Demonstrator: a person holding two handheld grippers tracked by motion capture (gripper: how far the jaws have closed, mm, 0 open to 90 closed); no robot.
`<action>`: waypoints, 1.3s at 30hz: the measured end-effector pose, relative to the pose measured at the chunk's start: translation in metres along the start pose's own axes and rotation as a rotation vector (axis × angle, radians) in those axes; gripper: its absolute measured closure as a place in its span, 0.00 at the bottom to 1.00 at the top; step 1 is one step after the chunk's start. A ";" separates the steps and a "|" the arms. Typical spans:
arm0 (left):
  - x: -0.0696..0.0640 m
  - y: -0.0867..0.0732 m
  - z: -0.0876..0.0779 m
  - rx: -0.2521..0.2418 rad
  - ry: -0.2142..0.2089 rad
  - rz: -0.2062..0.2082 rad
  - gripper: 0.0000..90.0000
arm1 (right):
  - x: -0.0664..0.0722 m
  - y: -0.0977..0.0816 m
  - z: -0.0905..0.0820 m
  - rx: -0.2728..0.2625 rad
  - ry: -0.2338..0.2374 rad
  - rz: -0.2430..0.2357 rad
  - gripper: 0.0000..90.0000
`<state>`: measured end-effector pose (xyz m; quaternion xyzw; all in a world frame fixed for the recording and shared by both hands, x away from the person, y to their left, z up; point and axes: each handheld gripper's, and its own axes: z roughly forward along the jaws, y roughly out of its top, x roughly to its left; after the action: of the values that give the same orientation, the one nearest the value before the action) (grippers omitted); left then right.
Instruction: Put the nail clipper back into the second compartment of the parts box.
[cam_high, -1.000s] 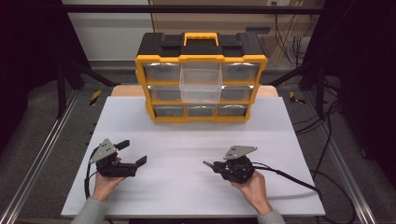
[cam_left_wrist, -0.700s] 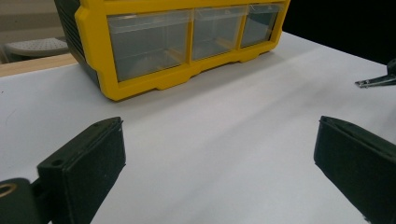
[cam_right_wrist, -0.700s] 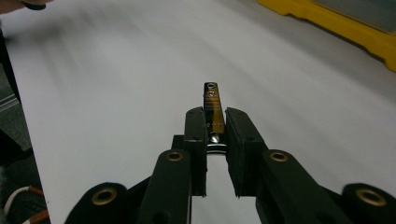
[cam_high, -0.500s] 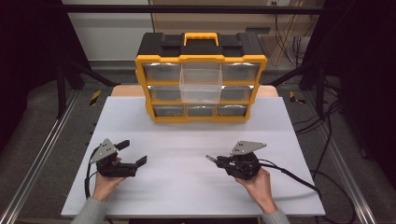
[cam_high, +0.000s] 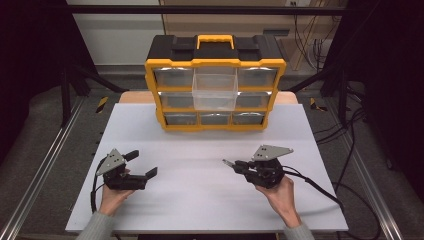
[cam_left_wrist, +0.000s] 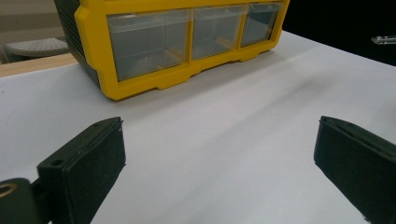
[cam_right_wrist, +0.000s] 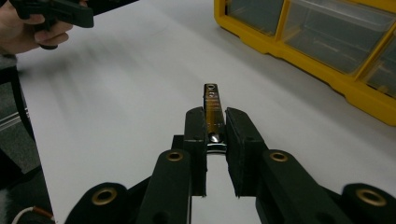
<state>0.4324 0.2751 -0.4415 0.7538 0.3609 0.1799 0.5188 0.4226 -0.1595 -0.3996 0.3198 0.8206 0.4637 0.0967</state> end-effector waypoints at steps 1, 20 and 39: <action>0.000 0.000 0.000 -0.001 0.000 -0.001 0.02 | 0.000 0.002 -0.001 -0.007 0.001 0.000 0.88; 0.000 0.000 0.000 0.001 0.001 0.001 0.02 | -0.002 0.025 -0.015 -0.086 0.001 -0.005 0.88; 0.000 0.000 0.000 0.000 0.001 0.000 0.02 | -0.002 0.053 -0.031 -0.169 -0.006 -0.023 0.88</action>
<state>0.4322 0.2756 -0.4416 0.7535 0.3614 0.1803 0.5188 0.4331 -0.1628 -0.3391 0.3027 0.7819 0.5290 0.1310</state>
